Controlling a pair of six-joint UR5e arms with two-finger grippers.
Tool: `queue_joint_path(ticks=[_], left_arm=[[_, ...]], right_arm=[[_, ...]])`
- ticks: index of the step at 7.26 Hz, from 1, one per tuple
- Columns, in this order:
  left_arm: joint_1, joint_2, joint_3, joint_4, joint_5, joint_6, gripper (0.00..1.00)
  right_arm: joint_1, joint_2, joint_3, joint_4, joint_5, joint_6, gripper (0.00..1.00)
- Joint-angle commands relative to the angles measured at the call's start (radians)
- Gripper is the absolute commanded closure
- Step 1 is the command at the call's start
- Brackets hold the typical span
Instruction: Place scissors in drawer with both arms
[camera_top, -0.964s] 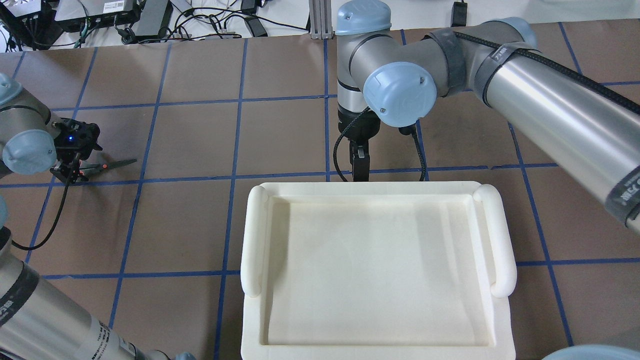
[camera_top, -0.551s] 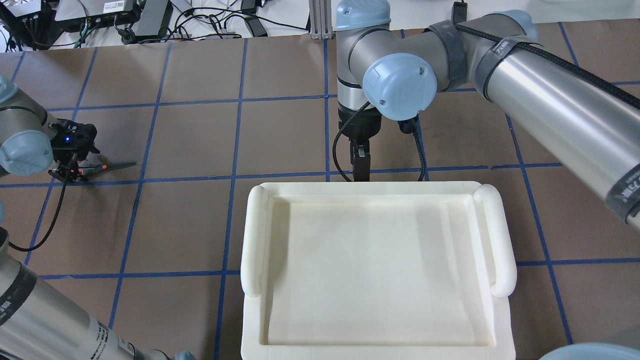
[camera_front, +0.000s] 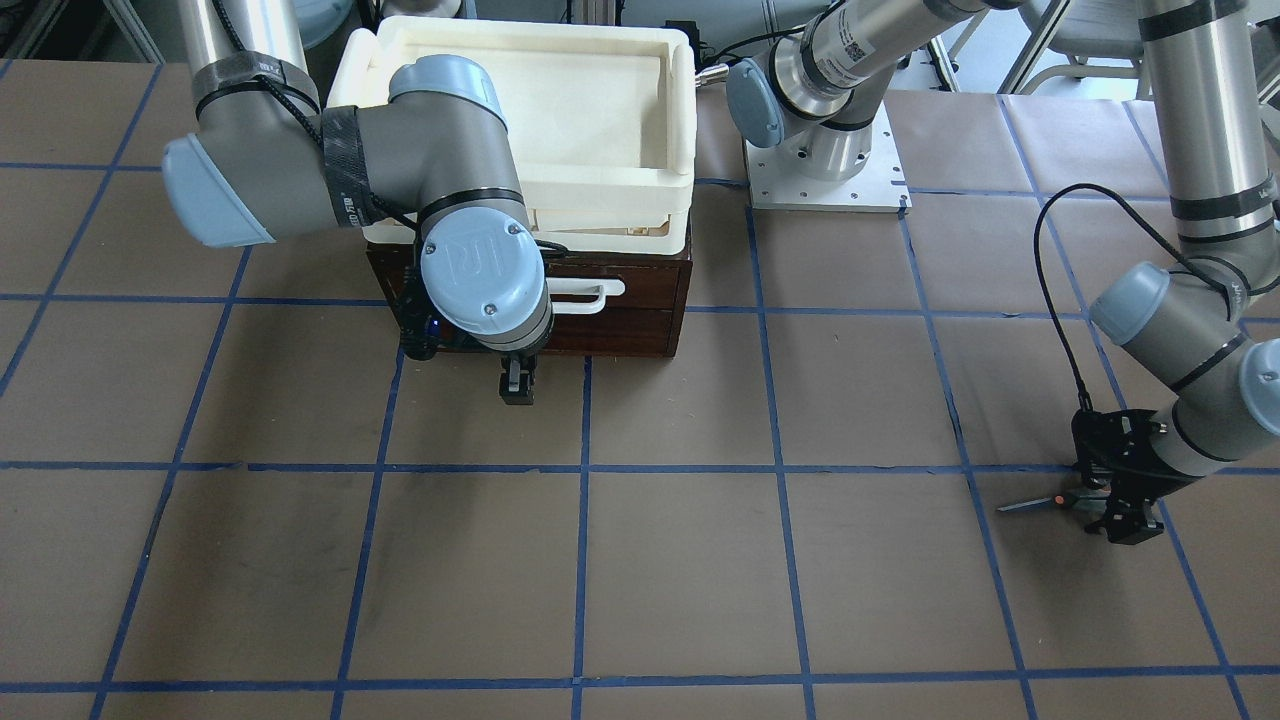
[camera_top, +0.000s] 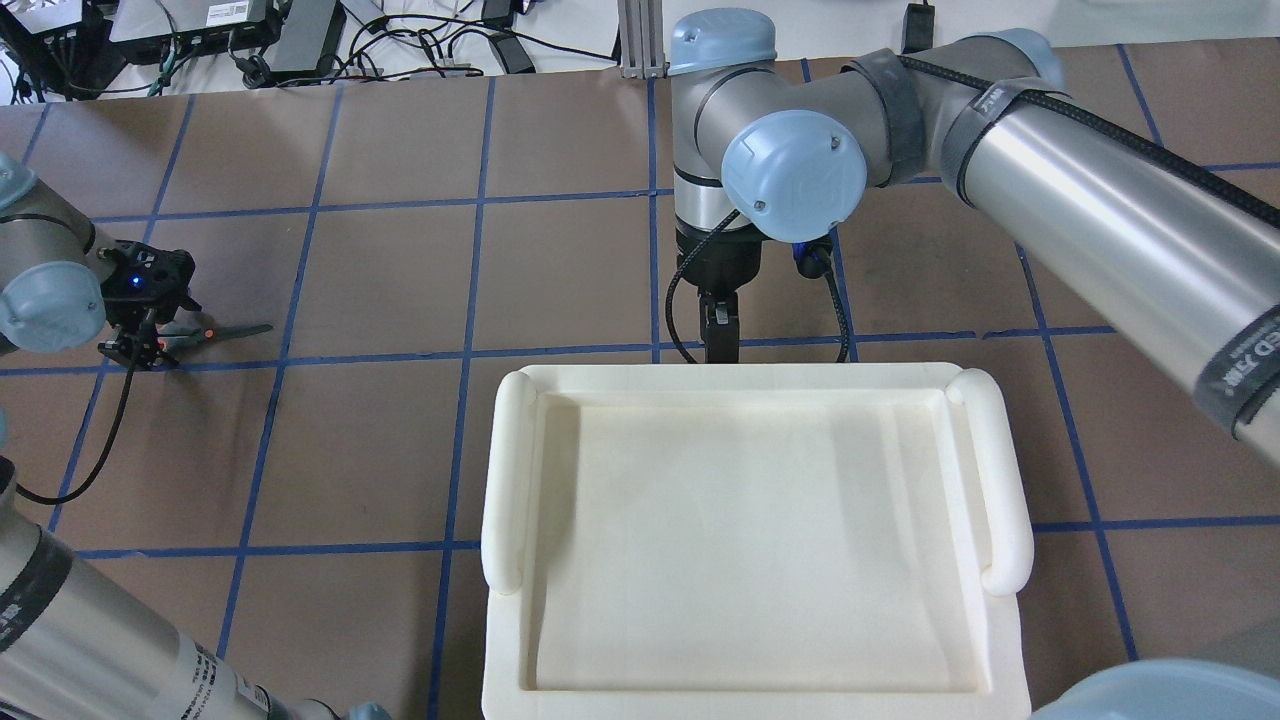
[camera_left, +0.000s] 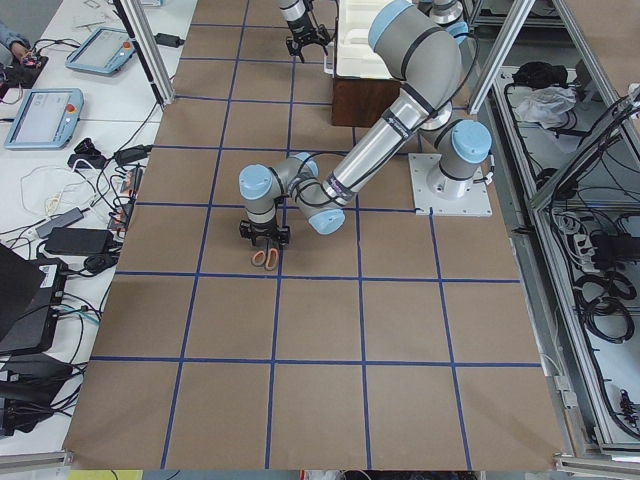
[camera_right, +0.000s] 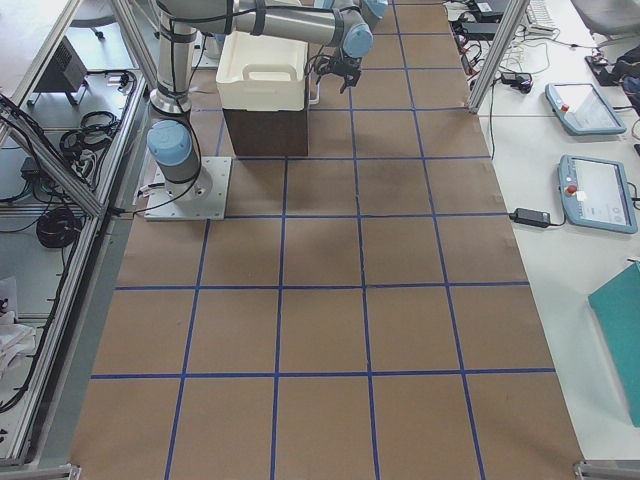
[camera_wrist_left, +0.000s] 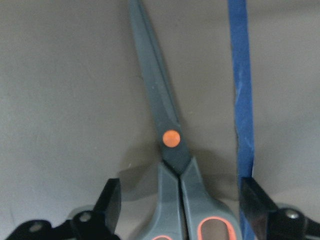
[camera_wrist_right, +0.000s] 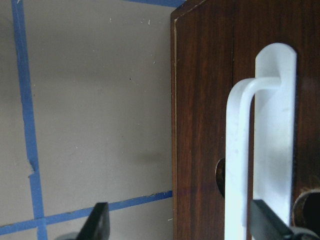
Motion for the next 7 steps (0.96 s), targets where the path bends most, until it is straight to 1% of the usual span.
queue_joint_path(ticks=[1,2,4,6,7], left_arm=[[-0.003,0.001,0.0,-0.007,0.0,0.003,0.28],[-0.003,0.002,-0.006,-0.007,-0.002,0.002,0.34],[-0.003,0.011,-0.017,-0.01,-0.02,0.0,0.48],[-0.003,0.017,-0.017,-0.012,-0.022,0.0,0.6],[-0.001,0.016,-0.017,-0.012,-0.022,0.001,0.62]], right_arm=[[0.0,0.023,0.003,0.001,0.003,0.0,0.0],[0.0,0.03,0.003,0.001,0.003,-0.001,0.0],[0.002,0.03,0.004,0.004,0.015,-0.002,0.0],[0.002,0.031,0.006,0.007,0.016,-0.005,0.0],[0.002,0.031,0.015,0.007,0.016,-0.009,0.0]])
